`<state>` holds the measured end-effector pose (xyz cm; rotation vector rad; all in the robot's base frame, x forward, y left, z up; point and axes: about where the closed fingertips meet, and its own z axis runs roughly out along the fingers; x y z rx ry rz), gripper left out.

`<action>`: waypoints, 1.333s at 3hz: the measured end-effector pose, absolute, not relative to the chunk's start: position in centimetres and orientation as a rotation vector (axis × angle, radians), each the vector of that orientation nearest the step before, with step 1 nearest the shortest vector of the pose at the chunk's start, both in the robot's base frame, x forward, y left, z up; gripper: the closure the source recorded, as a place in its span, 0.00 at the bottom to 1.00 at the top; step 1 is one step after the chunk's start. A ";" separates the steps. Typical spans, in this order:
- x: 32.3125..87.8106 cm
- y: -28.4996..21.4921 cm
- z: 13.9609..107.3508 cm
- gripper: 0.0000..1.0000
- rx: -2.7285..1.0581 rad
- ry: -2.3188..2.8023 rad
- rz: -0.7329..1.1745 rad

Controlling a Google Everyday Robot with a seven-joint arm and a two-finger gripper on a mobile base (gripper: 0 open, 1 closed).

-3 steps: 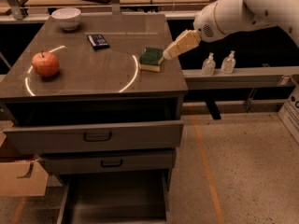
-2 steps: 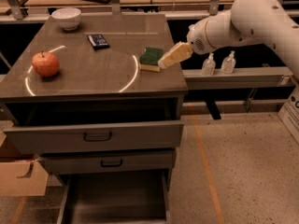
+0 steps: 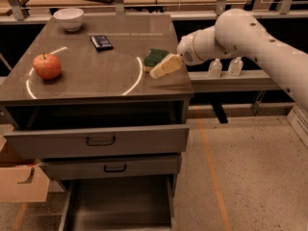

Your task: Place sponge into bottom drawer

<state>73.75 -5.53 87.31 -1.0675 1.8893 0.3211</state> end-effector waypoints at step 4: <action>78.3 -3.9 83.4 0.72 -1.022 1.858 0.327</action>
Offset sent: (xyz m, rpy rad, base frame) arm 0.0034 0.0443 -0.0264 0.0832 0.0721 0.0048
